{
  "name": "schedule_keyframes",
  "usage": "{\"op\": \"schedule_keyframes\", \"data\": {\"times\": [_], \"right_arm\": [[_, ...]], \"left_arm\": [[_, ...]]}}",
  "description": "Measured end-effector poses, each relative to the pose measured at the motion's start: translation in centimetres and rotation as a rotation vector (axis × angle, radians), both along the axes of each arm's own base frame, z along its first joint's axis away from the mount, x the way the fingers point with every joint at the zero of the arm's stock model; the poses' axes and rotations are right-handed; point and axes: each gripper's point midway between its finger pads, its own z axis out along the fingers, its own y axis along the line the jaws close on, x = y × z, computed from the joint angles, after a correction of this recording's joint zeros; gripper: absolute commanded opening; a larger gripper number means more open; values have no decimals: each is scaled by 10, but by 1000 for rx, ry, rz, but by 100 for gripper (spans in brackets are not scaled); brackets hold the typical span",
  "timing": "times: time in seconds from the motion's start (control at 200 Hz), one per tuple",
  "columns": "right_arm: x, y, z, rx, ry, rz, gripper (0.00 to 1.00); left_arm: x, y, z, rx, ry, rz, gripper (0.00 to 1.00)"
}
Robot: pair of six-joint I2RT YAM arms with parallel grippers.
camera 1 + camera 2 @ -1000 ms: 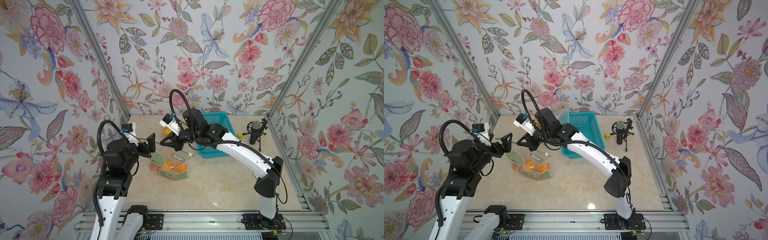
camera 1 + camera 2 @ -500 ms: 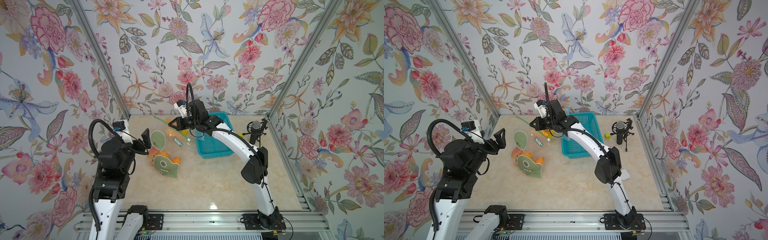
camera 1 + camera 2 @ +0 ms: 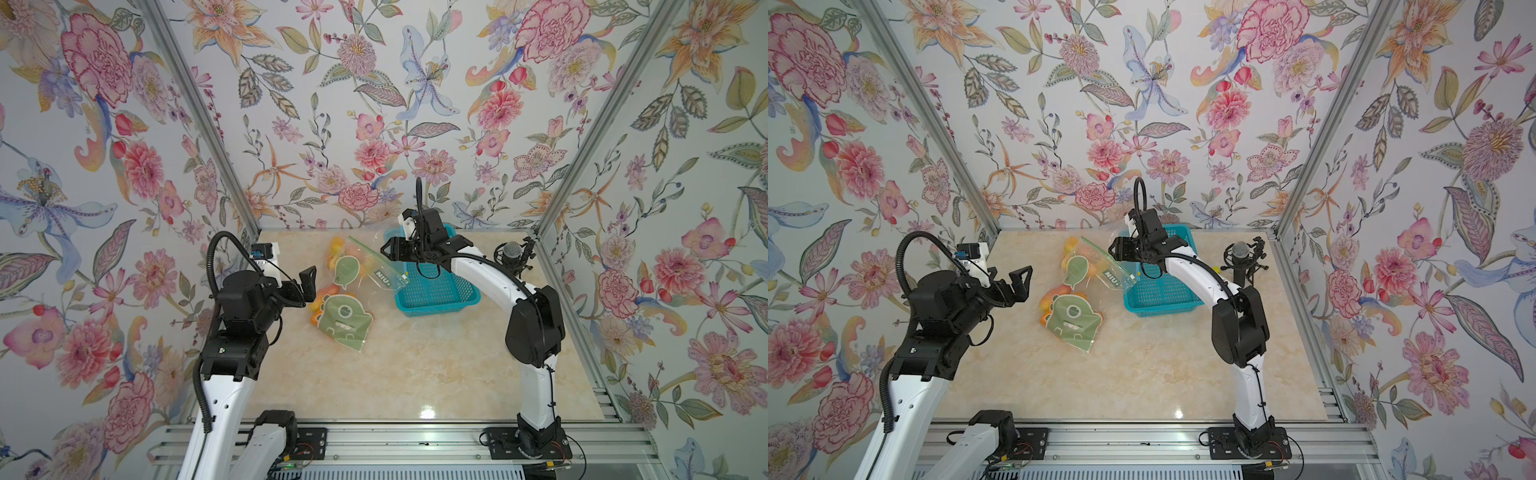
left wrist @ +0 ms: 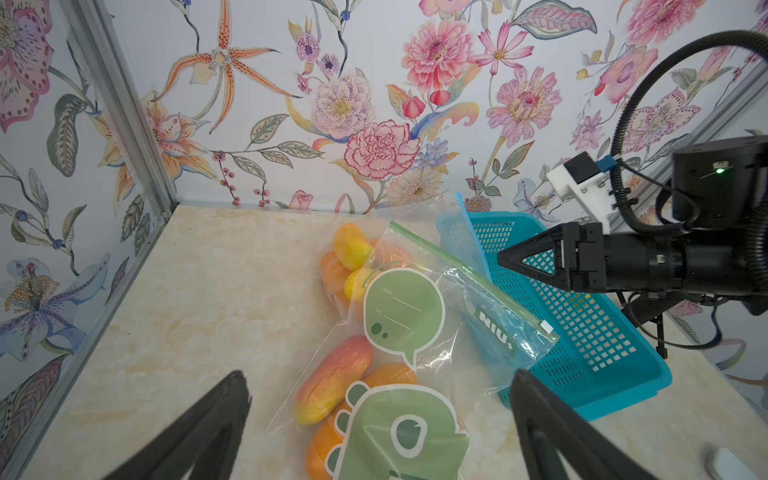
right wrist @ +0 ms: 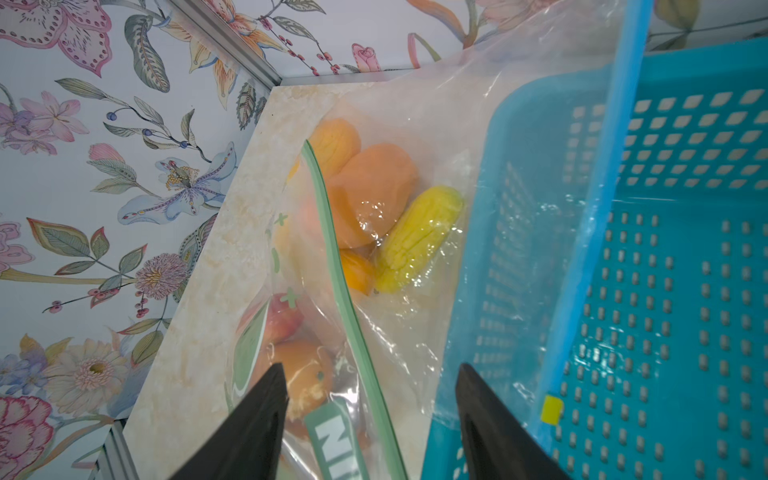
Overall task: Place the mango in a zip-top bag and seal the zipper
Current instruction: Place the zipper food storage bag at the center of the board, then reset both arms
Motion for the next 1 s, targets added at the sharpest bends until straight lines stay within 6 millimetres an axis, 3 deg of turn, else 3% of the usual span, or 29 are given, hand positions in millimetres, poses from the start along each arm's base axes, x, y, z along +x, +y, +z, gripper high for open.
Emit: {"op": "schedule_keyframes", "data": {"times": [0.15,0.175,0.275,0.375,0.48,0.565,0.671,0.756,0.841,0.911,1.001], "right_arm": [[-15,-63,58,-38,-154,-87,88],[-21,-72,69,-42,-181,-102,100],[-51,-100,103,-65,-287,-129,100],[-80,-125,119,-90,-361,-151,100],[-102,-158,116,-127,-411,-201,100],[-114,-189,99,-176,-437,-272,100],[-121,-244,64,-272,-448,-436,100],[-121,-298,25,-361,-412,-605,100],[-127,-343,-26,-466,-357,-735,100],[-138,-360,-67,-537,-324,-773,100],[-147,-366,-106,-580,-319,-777,100]], "left_arm": [[9,-2,-27,4,68,-4,99],[10,-2,-32,6,81,-5,99],[17,-6,-50,24,132,-8,99],[24,-13,-62,50,157,-11,99],[30,-15,-70,88,154,17,99],[36,-9,-75,133,143,75,99],[48,9,-90,213,129,180,99],[55,29,-117,308,133,257,99],[57,56,-157,379,193,326,99],[57,83,-184,406,243,395,99],[56,103,-203,432,246,456,99]]}}
